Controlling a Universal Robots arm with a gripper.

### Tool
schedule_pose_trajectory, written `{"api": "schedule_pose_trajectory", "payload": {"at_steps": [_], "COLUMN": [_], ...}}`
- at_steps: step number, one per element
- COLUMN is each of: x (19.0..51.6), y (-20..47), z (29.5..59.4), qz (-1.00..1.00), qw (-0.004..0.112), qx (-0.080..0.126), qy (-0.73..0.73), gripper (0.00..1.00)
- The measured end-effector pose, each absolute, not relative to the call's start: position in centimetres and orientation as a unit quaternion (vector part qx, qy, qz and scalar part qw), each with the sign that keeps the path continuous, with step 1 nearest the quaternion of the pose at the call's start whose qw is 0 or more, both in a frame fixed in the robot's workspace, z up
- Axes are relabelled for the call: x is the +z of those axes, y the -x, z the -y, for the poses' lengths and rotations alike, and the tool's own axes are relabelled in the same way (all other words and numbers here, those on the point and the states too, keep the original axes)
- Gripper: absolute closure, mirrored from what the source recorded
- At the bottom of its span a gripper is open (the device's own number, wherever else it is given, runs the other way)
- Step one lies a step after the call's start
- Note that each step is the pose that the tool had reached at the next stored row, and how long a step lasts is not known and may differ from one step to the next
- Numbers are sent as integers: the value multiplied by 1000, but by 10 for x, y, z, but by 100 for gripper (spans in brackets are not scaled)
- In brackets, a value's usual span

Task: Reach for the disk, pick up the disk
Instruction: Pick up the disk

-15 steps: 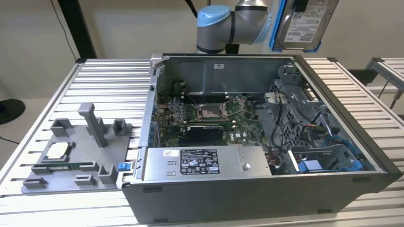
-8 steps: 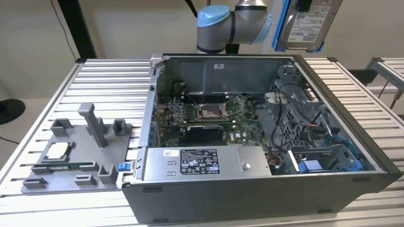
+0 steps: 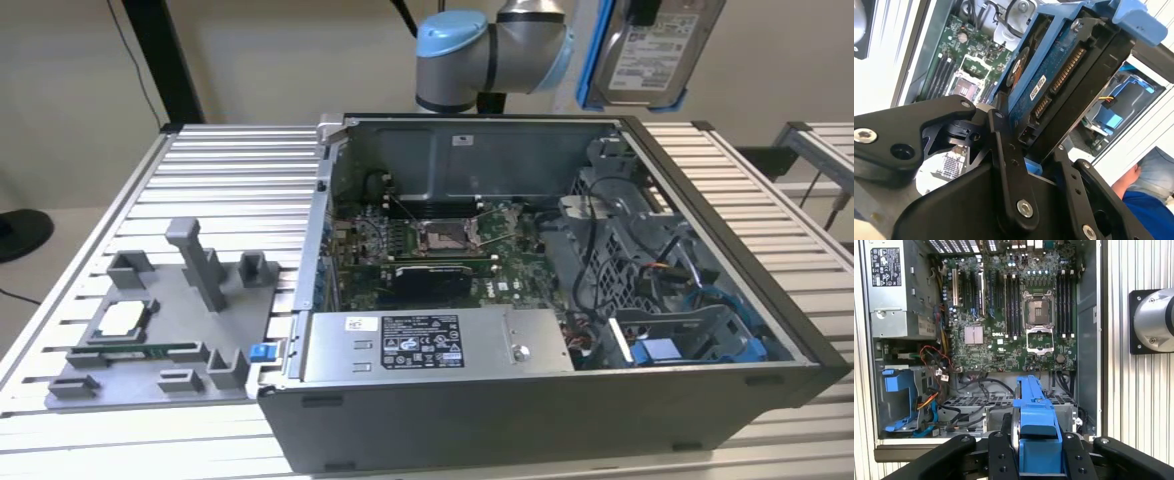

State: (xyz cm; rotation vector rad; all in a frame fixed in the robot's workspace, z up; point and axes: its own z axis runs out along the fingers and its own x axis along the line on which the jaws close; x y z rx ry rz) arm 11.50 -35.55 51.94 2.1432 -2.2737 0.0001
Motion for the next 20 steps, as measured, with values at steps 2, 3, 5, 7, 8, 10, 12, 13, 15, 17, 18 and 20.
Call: {"api": "schedule_pose_trajectory", "payload": {"at_steps": [2,3,5,7,8,10,12,13,15,17,18,20], "x": [519,519,519,519,519,519,519,519,519,519,519,519], "y": [-115,-115,-115,-115,-115,-115,-115,-115,-115,-115,-115,-115], "z": [357,358,360,362,363,365,368,369,371,374,375,378], "qz": [728,728,728,728,728,728,728,728,728,728,728,728], "qw": [8,8,9,9,9,9,9,9,9,8,9,9], "qx": [0,0,0,0,0,0,0,0,0,0,0,0], "qy": [-686,-686,-686,-686,-686,-686,-686,-686,-686,-686,-686,-686], "gripper": [100,100,100,100,100,100,100,100,100,100,100,100]}}
